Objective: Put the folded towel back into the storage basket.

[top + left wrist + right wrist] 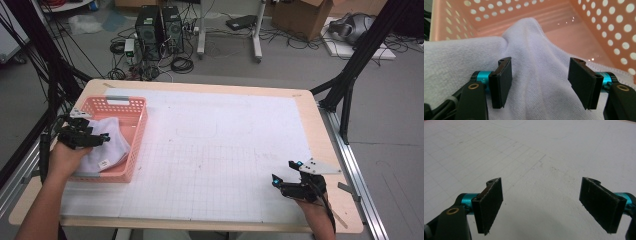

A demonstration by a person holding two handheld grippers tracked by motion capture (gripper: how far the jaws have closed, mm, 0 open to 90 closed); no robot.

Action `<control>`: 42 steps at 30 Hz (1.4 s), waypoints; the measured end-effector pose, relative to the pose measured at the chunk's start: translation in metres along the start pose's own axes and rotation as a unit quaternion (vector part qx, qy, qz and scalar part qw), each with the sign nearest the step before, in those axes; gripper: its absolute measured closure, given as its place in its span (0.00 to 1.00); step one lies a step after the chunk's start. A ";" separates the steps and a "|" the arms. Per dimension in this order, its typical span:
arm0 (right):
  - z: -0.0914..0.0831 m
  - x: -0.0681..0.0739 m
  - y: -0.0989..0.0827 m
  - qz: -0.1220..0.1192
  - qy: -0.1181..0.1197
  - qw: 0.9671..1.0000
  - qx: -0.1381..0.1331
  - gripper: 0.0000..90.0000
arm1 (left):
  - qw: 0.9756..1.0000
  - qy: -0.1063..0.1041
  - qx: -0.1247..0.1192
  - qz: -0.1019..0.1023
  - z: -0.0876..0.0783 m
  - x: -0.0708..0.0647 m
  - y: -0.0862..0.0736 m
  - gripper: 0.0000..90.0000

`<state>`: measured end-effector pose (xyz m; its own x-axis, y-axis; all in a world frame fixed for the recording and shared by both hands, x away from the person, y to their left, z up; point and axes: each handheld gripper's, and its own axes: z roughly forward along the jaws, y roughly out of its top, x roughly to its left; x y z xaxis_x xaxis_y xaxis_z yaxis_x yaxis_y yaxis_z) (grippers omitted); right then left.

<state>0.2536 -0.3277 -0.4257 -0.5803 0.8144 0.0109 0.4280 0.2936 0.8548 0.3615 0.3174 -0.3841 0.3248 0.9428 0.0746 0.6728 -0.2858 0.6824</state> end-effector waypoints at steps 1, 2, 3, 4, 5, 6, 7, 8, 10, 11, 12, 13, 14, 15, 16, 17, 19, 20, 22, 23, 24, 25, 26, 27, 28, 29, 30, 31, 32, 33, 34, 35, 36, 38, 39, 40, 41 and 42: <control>0.000 0.001 0.000 0.002 0.002 1.000 0.002 0.20 | 1.000 0.004 0.006 0.003 0.002 -0.001 0.000 0.40; 0.000 0.001 0.000 0.002 0.002 1.000 0.002 0.20 | 1.000 0.007 0.016 0.007 0.004 -0.002 0.001 0.40; 0.000 0.001 0.000 0.002 0.002 1.000 0.002 0.20 | 0.999 0.011 0.037 0.012 0.009 -0.005 0.002 0.41; 0.000 0.001 0.000 0.002 0.002 1.000 0.003 0.20 | 0.999 0.011 0.047 0.016 0.013 -0.005 0.002 0.41; 0.000 0.001 0.000 0.002 0.002 1.000 0.003 0.20 | 0.999 0.011 0.047 0.016 0.013 -0.005 0.002 0.40; 0.000 0.001 0.000 0.002 0.002 1.000 0.002 0.20 | 0.998 0.012 0.061 0.018 0.020 -0.008 0.001 0.40; 0.000 0.001 0.000 0.002 0.002 1.000 0.002 0.20 | 0.998 0.012 0.061 0.018 0.020 -0.008 0.001 0.40; 0.000 0.001 0.000 0.002 0.001 1.000 0.002 0.20 | 0.998 0.011 0.063 0.018 0.023 -0.009 0.001 0.40; 0.000 0.000 0.000 0.002 0.002 1.000 0.002 0.20 | 0.998 0.003 0.064 0.017 0.027 -0.009 0.002 0.42; 0.000 0.000 0.000 0.002 0.002 1.000 0.002 0.20 | 0.998 0.003 0.064 0.017 0.027 -0.009 0.002 0.43; 0.000 0.000 0.000 0.003 0.001 1.000 0.002 0.20 | 0.998 -0.002 0.064 0.020 0.027 -0.009 0.002 0.43; -0.001 0.000 -0.001 0.003 0.001 1.000 0.002 0.20 | 0.998 -0.018 0.058 0.019 0.029 -0.008 0.002 0.46; -0.001 0.000 -0.001 0.004 0.001 1.000 0.001 0.20 | 0.998 -0.018 0.058 0.019 0.029 -0.008 0.002 0.47; -0.001 0.000 -0.001 0.004 0.001 1.000 0.001 0.20 | 0.998 -0.028 0.056 0.020 0.029 -0.008 0.002 0.48; -0.001 0.000 -0.001 0.004 0.001 1.000 0.000 0.20 | 0.997 -0.046 0.050 0.026 0.032 -0.009 0.003 0.48; -0.001 0.000 -0.001 0.004 0.001 1.000 0.000 0.20 | 0.997 -0.046 0.050 0.026 0.032 -0.009 0.003 0.48; -0.001 0.000 -0.001 0.003 0.002 1.000 0.001 0.20 | 0.997 -0.052 0.044 0.035 0.036 -0.012 0.003 0.48; -0.001 0.000 -0.001 0.003 0.001 1.000 0.002 0.20 | 0.997 -0.052 0.041 0.040 0.036 -0.014 0.004 0.49; -0.001 0.000 -0.001 0.006 0.001 1.000 0.002 0.20 | 0.997 -0.051 0.043 0.042 0.037 -0.017 0.006 0.49; -0.001 0.000 -0.001 0.004 0.001 1.000 0.002 0.20 | 0.998 -0.045 0.040 0.037 0.036 -0.017 0.007 0.49; -0.001 0.000 -0.001 0.004 0.001 1.000 0.002 0.20 | 0.998 -0.045 0.040 0.037 0.036 -0.017 0.007 0.49; -0.001 0.000 -0.001 0.004 0.001 1.000 0.001 0.20 | 0.998 -0.037 0.035 0.027 0.033 -0.017 0.007 0.49; -0.001 0.000 -0.001 0.005 0.002 1.000 0.002 0.20 | 0.999 -0.033 0.029 0.017 0.031 -0.016 0.008 0.49; -0.001 0.000 -0.001 0.005 0.002 1.000 0.002 0.20 | 0.999 -0.034 0.017 0.006 0.028 -0.016 0.009 0.49; -0.001 0.000 -0.001 0.005 0.002 1.000 0.002 0.20 | 0.999 -0.039 0.004 0.002 0.027 -0.017 0.008 0.49; -0.001 0.000 -0.001 0.005 0.001 1.000 0.002 0.20 | 0.999 -0.039 0.001 0.008 0.025 -0.018 0.009 0.50; 0.000 0.000 -0.001 0.003 0.001 1.000 0.002 0.20 | 0.999 -0.039 0.003 0.013 0.025 -0.019 0.008 0.51; 0.000 0.000 -0.001 0.004 0.001 1.000 0.003 0.20 | 0.999 -0.042 0.005 0.012 0.026 -0.019 0.008 0.50; 0.000 0.000 -0.001 0.004 0.001 1.000 0.003 0.20 | 0.999 -0.045 0.009 0.009 0.027 -0.018 0.007 0.50; 0.000 0.000 -0.001 0.003 0.003 1.000 0.003 0.20 | 0.999 -0.046 0.008 0.005 0.028 -0.018 0.006 0.49; 0.000 0.001 0.000 0.002 0.002 1.000 0.002 0.20 | 0.999 -0.047 0.018 0.009 0.031 -0.019 0.005 0.48; 0.000 0.001 0.000 0.002 0.002 1.000 0.002 0.20 | 0.999 -0.047 0.018 0.009 0.031 -0.019 0.005 0.48; 0.000 0.001 0.000 0.002 0.002 1.000 0.002 0.20 | 0.998 -0.043 0.032 0.022 0.035 -0.022 0.005 0.47; 0.000 0.001 0.000 0.003 0.002 1.000 0.002 0.20 | 0.998 -0.039 0.033 0.028 0.037 -0.024 0.005 0.47; 0.000 0.001 0.000 0.003 0.003 1.000 0.003 0.20 | 0.998 -0.036 0.037 0.034 0.038 -0.025 0.005 0.50; 0.000 0.001 0.000 0.002 0.002 1.000 0.004 0.20 | 0.997 -0.037 0.041 0.050 0.039 -0.028 0.005 0.53; 0.000 0.001 0.000 0.000 0.003 1.000 0.002 0.20 | 0.997 -0.040 0.041 0.056 0.039 -0.029 0.005 0.56; 0.000 0.001 0.000 0.001 0.003 1.000 0.002 0.20 | 0.997 -0.040 0.041 0.056 0.039 -0.029 0.005 0.60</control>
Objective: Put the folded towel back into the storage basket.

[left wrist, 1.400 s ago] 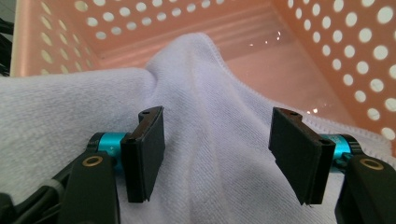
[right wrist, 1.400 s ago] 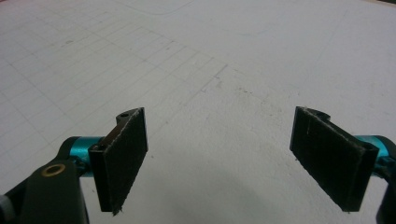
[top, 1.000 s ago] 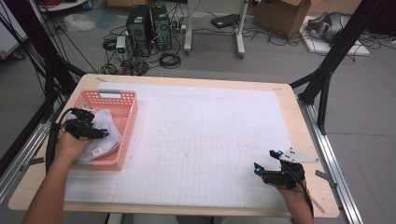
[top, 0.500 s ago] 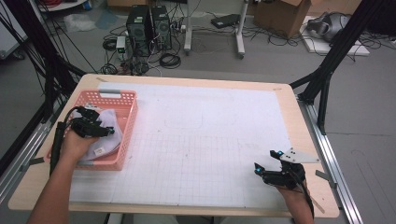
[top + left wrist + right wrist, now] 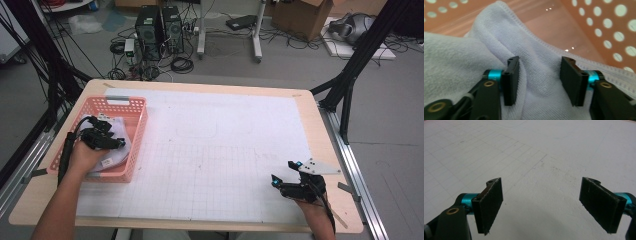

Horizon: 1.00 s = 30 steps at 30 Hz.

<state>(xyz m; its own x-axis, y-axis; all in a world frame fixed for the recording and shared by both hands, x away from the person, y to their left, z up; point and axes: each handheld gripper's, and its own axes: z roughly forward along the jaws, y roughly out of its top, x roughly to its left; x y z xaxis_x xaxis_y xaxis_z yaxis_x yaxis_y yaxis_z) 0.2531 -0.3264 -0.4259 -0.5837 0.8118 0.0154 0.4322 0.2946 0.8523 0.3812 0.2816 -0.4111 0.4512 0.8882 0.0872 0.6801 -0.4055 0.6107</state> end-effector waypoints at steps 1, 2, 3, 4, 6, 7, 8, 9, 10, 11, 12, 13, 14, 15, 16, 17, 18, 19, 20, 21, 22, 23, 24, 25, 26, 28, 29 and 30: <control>0.000 0.000 0.000 0.000 0.000 1.000 0.000 0.20 | 1.000 -0.008 0.000 0.014 0.000 -0.001 0.000 0.62; 0.000 0.000 0.000 0.001 0.001 1.000 0.001 0.20 | 1.000 -0.008 0.000 0.014 0.000 -0.001 0.000 0.64; 0.000 0.000 0.000 0.001 0.001 1.000 0.001 0.20 | 1.000 -0.016 -0.003 0.020 0.000 -0.001 0.000 0.64; 0.000 0.000 0.000 0.001 0.002 1.000 0.001 0.20 | 0.999 -0.024 -0.006 0.025 0.000 -0.001 0.000 0.66; 0.000 0.000 0.000 0.001 0.001 1.000 0.002 0.20 | 0.998 -0.052 -0.018 0.038 -0.001 -0.001 -0.001 0.67; 0.001 0.000 0.000 0.000 0.002 1.000 0.001 0.20 | 0.995 -0.077 -0.031 0.062 -0.001 -0.002 -0.002 0.70; 0.001 0.000 0.000 0.000 0.002 1.000 0.001 0.20 | 0.995 -0.077 -0.031 0.062 -0.001 -0.002 -0.002 0.70; 0.001 0.000 0.000 -0.001 0.002 1.000 0.001 0.20 | 0.993 -0.082 -0.037 0.071 -0.001 -0.003 -0.002 0.70; 0.001 0.000 0.000 -0.001 0.002 1.000 0.001 0.20 | 0.993 -0.082 -0.041 0.077 -0.001 -0.003 -0.002 0.70; 0.000 0.000 0.000 -0.001 0.002 1.000 0.000 0.20 | 0.994 -0.073 -0.052 0.062 -0.005 -0.001 -0.001 0.63; 0.000 -0.001 0.000 0.000 0.000 1.000 0.001 0.20 | 0.995 -0.063 -0.060 0.047 -0.008 0.001 0.000 0.59; 0.000 -0.001 0.000 0.000 0.000 1.000 0.001 0.20 | 0.995 -0.063 -0.060 0.047 -0.008 0.001 0.000 0.55; 0.000 -0.001 0.000 0.002 0.000 1.000 0.000 0.20 | 0.996 -0.056 -0.072 0.026 -0.013 0.003 0.000 0.50; 0.000 -0.001 0.000 0.002 0.000 1.000 0.000 0.20 | 0.995 -0.048 -0.082 0.003 -0.018 0.006 0.001 0.50; -0.001 -0.001 -0.001 0.004 0.000 1.000 0.001 0.20 | 0.995 -0.040 -0.091 -0.013 -0.023 0.010 0.000 0.46; -0.001 -0.002 0.000 0.002 -0.001 1.000 0.000 0.20 | 0.993 -0.029 -0.111 -0.031 -0.031 0.014 -0.002 0.46; -0.001 -0.002 0.000 0.002 -0.001 1.000 -0.001 0.20 | 0.992 -0.022 -0.118 -0.040 -0.036 0.017 -0.003 0.47; -0.001 -0.002 0.000 0.004 -0.001 1.000 -0.001 0.20 | 0.989 -0.008 -0.129 -0.065 -0.046 0.024 -0.008 0.49; -0.001 -0.002 0.000 0.004 0.000 1.000 -0.001 0.20 | 0.989 -0.014 -0.131 -0.071 -0.048 0.026 -0.011 0.52; 0.000 -0.001 0.000 0.004 0.000 1.000 0.000 0.20 | 0.989 -0.017 -0.125 -0.072 -0.049 0.028 -0.013 0.57; 0.000 -0.001 0.000 0.005 0.001 1.000 0.001 0.20 | 0.991 -0.012 -0.113 -0.072 -0.048 0.029 -0.015 0.60; 0.001 -0.001 0.000 0.002 0.001 1.000 0.000 0.20 | 0.991 -0.012 -0.113 -0.072 -0.048 0.029 -0.015 0.62; 0.001 -0.001 0.000 0.002 0.001 1.000 0.000 0.20 | 0.992 -0.004 -0.096 -0.079 -0.045 0.031 -0.016 0.62; 0.001 0.000 0.001 0.002 0.002 1.000 0.001 0.20 | 0.992 0.005 -0.087 -0.092 -0.043 0.033 -0.016 0.64; 0.001 0.001 0.001 0.002 0.003 1.000 0.002 0.20 | 0.991 0.013 -0.086 -0.098 -0.042 0.034 -0.016 0.63; 0.002 0.002 0.001 0.002 0.004 1.000 0.004 0.20 | 0.992 0.046 -0.062 -0.104 -0.036 0.035 -0.015 0.62; 0.002 0.001 0.000 0.002 0.003 1.000 0.004 0.20 | 0.991 0.060 -0.052 -0.105 -0.033 0.036 -0.015 0.61; 0.002 0.001 0.000 0.002 0.003 1.000 0.004 0.20 | 0.990 0.083 -0.030 -0.114 -0.025 0.038 -0.016 0.60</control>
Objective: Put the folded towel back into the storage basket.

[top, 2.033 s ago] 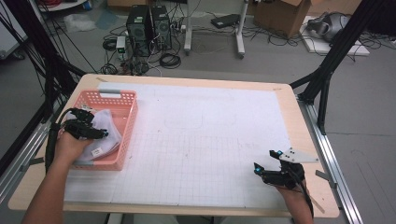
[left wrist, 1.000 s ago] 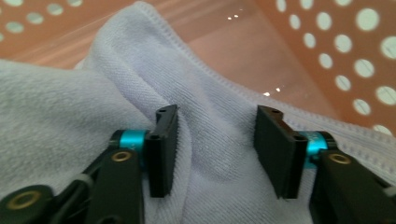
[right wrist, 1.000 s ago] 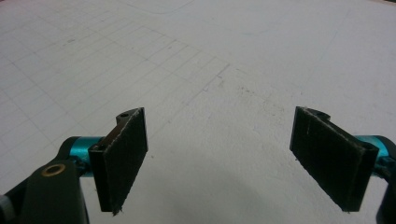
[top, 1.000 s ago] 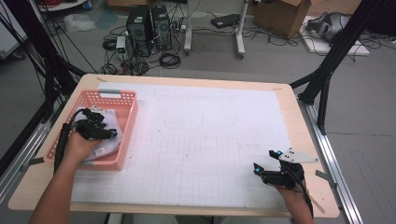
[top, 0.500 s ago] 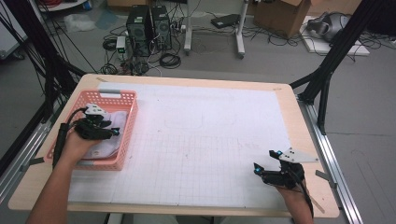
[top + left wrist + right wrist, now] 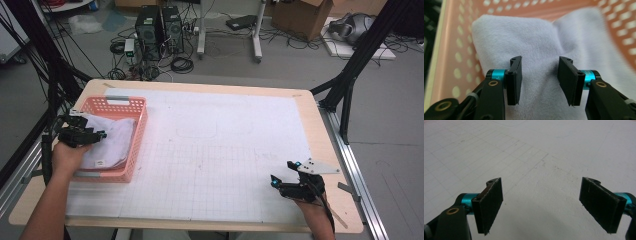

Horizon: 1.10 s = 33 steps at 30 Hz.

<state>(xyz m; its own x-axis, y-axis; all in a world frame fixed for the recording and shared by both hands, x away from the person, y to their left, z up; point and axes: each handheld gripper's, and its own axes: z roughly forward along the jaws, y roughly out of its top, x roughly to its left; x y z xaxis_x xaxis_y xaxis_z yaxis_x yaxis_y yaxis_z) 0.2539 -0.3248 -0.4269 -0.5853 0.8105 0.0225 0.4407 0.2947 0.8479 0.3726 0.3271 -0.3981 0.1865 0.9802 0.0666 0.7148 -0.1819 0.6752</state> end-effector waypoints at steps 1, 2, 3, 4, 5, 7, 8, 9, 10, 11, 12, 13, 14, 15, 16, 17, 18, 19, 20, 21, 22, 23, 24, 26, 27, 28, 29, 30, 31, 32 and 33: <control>0.000 0.000 0.000 0.001 0.000 1.000 0.000 0.20 | 1.000 0.004 0.004 -0.004 0.003 0.001 -0.001 0.60; 0.000 -0.001 0.000 0.000 -0.001 1.000 0.000 0.20 | 1.000 0.004 0.004 -0.004 0.003 0.001 -0.001 0.60; 0.000 -0.001 -0.001 0.001 0.000 1.000 0.001 0.20 | 1.000 0.007 0.003 -0.009 0.004 0.001 -0.001 0.60; 0.000 -0.001 -0.001 0.001 -0.001 1.000 0.002 0.20 | 1.000 0.008 0.005 -0.007 0.005 0.001 -0.001 0.60; 0.000 -0.002 -0.001 -0.001 -0.002 1.000 0.001 0.20 | 1.000 0.010 0.003 -0.007 0.005 0.001 -0.001 0.59; -0.001 -0.002 -0.001 0.003 -0.001 1.000 0.001 0.20 | 1.000 0.008 -0.001 -0.008 0.004 0.001 0.000 0.58; -0.001 -0.002 -0.001 0.003 -0.001 1.000 0.001 0.20 | 1.000 0.002 -0.009 -0.012 0.003 0.001 0.000 0.58; -0.001 -0.002 -0.001 0.003 -0.001 1.000 0.000 0.20 | 1.000 -0.004 -0.016 -0.012 0.001 0.001 0.000 0.55; -0.001 -0.001 -0.001 0.000 -0.001 1.000 -0.001 0.20 | 1.000 -0.012 -0.028 -0.009 -0.002 0.000 0.000 0.52; -0.001 -0.001 -0.001 0.001 -0.001 1.000 -0.001 0.20 | 0.998 -0.039 -0.053 -0.011 -0.007 -0.001 0.000 0.53; -0.001 -0.001 -0.001 0.001 -0.001 1.000 -0.001 0.20 | 0.998 -0.039 -0.053 -0.011 -0.007 -0.001 0.000 0.55; -0.001 -0.001 -0.001 0.001 -0.001 1.000 -0.001 0.20 | 0.996 -0.063 -0.061 -0.010 -0.008 -0.002 0.000 0.55; -0.001 -0.001 -0.001 0.002 -0.001 1.000 -0.001 0.20 | 0.992 -0.105 -0.068 -0.005 -0.009 -0.005 0.000 0.64; -0.001 -0.001 0.000 0.000 -0.001 1.000 -0.001 0.20 | 0.991 -0.115 -0.063 -0.002 -0.007 -0.006 0.001 0.65; -0.001 0.000 0.000 0.000 -0.001 1.000 0.000 0.20 | 0.991 -0.123 -0.053 -0.004 -0.004 -0.007 0.001 0.65; 0.000 0.000 0.000 0.001 0.000 1.000 0.000 0.20 | 0.992 -0.122 -0.033 -0.003 0.000 -0.007 0.000 0.63; 0.000 0.000 0.000 -0.001 0.000 1.000 0.000 0.20 | 0.992 -0.122 -0.033 -0.003 0.000 -0.007 0.000 0.60; 0.000 0.000 0.000 -0.002 0.001 1.000 0.001 0.20 | 0.996 -0.090 -0.001 0.001 0.007 -0.010 -0.001 0.60; 0.000 0.000 0.000 -0.002 0.000 1.000 0.001 0.20 | 0.996 -0.090 -0.001 0.001 0.007 -0.010 -0.001 0.62; 0.000 0.000 0.000 0.001 0.000 1.000 0.001 0.20 | 0.998 -0.066 0.005 0.001 0.009 -0.012 0.000 0.62; 0.000 -0.001 -0.001 0.000 0.000 1.000 0.001 0.20 | 0.998 -0.057 0.007 0.002 0.009 -0.012 0.001 0.62; 0.000 -0.001 -0.001 0.000 -0.002 1.000 0.000 0.20 | 0.998 -0.057 0.007 0.002 0.009 -0.012 0.001 0.62; 0.000 -0.001 -0.001 0.000 -0.002 1.000 0.000 0.20 | 0.999 -0.044 0.009 0.001 0.010 -0.013 0.001 0.62; -0.001 -0.001 -0.001 0.001 -0.002 1.000 -0.001 0.20 | 0.999 -0.041 0.006 -0.006 0.009 -0.013 0.002 0.60; -0.001 -0.001 -0.001 0.000 -0.001 1.000 -0.001 0.20 | 0.999 -0.048 0.000 -0.006 0.007 -0.013 0.002 0.57; -0.001 -0.001 -0.001 0.000 -0.001 1.000 -0.001 0.20 | 0.999 -0.052 -0.013 -0.007 0.004 -0.013 0.002 0.52; -0.002 -0.002 -0.001 0.000 0.000 1.000 -0.001 0.20 | 0.998 -0.060 -0.031 -0.006 0.000 -0.013 0.002 0.50; -0.002 -0.002 -0.001 -0.001 -0.001 1.000 -0.004 0.20 | 0.996 -0.073 -0.054 -0.013 -0.005 -0.012 0.002 0.48; -0.002 -0.002 0.000 0.003 -0.001 1.000 -0.004 0.20 | 0.993 -0.085 -0.079 -0.019 -0.010 -0.011 0.002 0.45; -0.002 -0.002 0.000 0.003 -0.001 1.000 -0.004 0.20 | 0.989 -0.095 -0.109 -0.023 -0.016 -0.009 0.002 0.45; -0.002 -0.002 0.000 0.003 -0.002 1.000 -0.006 0.20 | 0.984 -0.108 -0.141 -0.032 -0.022 -0.009 0.001 0.42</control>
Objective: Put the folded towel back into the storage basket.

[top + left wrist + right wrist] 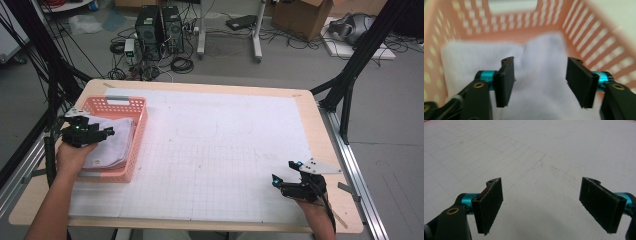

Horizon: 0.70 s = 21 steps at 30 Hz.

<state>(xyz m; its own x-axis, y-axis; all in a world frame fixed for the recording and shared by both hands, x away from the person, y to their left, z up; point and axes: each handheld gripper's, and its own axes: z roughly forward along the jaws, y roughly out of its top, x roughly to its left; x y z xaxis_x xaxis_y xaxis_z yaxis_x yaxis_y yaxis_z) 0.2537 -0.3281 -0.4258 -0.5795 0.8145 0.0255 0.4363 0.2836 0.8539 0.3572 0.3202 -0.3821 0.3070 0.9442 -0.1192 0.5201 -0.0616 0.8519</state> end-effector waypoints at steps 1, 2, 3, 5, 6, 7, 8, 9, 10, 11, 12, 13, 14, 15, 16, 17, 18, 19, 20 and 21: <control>0.000 0.000 0.000 0.001 0.000 1.000 0.001 0.20 | 1.000 -0.011 -0.028 -0.007 -0.005 -0.001 0.001 0.39; 0.000 0.001 0.001 -0.001 -0.001 1.000 -0.003 0.20 | 0.998 -0.020 -0.056 -0.011 -0.011 -0.003 0.001 0.33; -0.001 0.001 0.001 0.001 -0.001 1.000 -0.002 0.20 | 0.997 -0.023 -0.072 -0.012 -0.014 -0.005 0.002 0.31; -0.001 0.001 0.001 -0.001 -0.002 1.000 -0.004 0.20 | 0.994 -0.032 -0.108 -0.008 -0.021 -0.009 0.002 0.30; -0.001 0.001 0.001 -0.002 -0.004 1.000 -0.005 0.20 | 0.992 -0.036 -0.121 -0.009 -0.024 -0.012 0.001 0.28; -0.001 0.001 0.001 -0.002 -0.004 1.000 -0.005 0.20 | 0.990 -0.045 -0.132 -0.005 -0.027 -0.016 0.001 0.24; -0.001 0.001 0.001 -0.001 -0.004 1.000 -0.004 0.20 | 0.989 -0.054 -0.139 -0.001 -0.029 -0.018 0.001 0.20; -0.001 0.002 0.001 -0.001 -0.004 1.000 -0.003 0.20 | 0.987 -0.061 -0.147 0.003 -0.031 -0.021 0.000 0.21; -0.001 0.002 0.001 -0.001 -0.004 1.000 -0.003 0.20 | 0.986 -0.065 -0.152 0.007 -0.034 -0.024 0.001 0.21; -0.001 0.001 0.002 -0.004 -0.004 1.000 -0.005 0.20 | 0.985 -0.067 -0.159 0.010 -0.036 -0.027 0.001 0.21; -0.001 0.001 0.002 -0.003 -0.004 1.000 -0.005 0.20 | 0.983 -0.075 -0.164 0.013 -0.039 -0.032 0.001 0.21; -0.002 0.002 0.002 -0.001 -0.004 1.000 -0.006 0.20 | 0.983 -0.080 -0.167 0.014 -0.040 -0.035 0.001 0.21; -0.002 0.001 0.002 -0.004 -0.007 1.000 -0.008 0.20 | 0.981 -0.085 -0.171 0.019 -0.042 -0.039 0.001 0.22; -0.002 0.001 0.002 -0.004 -0.007 1.000 -0.008 0.20 | 0.980 -0.092 -0.176 0.025 -0.044 -0.044 0.002 0.22; -0.002 0.001 0.002 -0.005 -0.008 1.000 -0.009 0.20 | 0.978 -0.100 -0.181 0.031 -0.047 -0.049 0.001 0.23; -0.002 0.002 0.002 -0.004 -0.009 1.000 -0.009 0.20 | 0.977 -0.104 -0.183 0.034 -0.048 -0.053 0.001 0.23; -0.003 0.002 0.002 -0.005 -0.010 1.000 -0.009 0.20 | 0.976 -0.111 -0.186 0.039 -0.050 -0.058 0.001 0.23; -0.003 0.001 0.002 -0.007 -0.012 1.000 -0.011 0.20 | 0.975 -0.114 -0.188 0.043 -0.051 -0.062 0.000 0.23; -0.002 0.001 0.002 -0.008 -0.012 1.000 -0.013 0.20 | 0.973 -0.119 -0.190 0.047 -0.053 -0.067 0.000 0.23; -0.002 0.001 0.002 -0.009 -0.013 1.000 -0.016 0.20 | 0.972 -0.127 -0.191 0.049 -0.054 -0.072 -0.001 0.24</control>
<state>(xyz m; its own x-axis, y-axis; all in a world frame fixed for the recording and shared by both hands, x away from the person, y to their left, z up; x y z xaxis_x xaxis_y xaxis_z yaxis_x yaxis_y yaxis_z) 0.2523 -0.3276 -0.4226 -0.5695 0.8220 -0.0037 0.4031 0.2832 0.8702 0.2916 0.2703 -0.3468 0.5518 0.8269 -0.1083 0.1588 0.0233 0.9870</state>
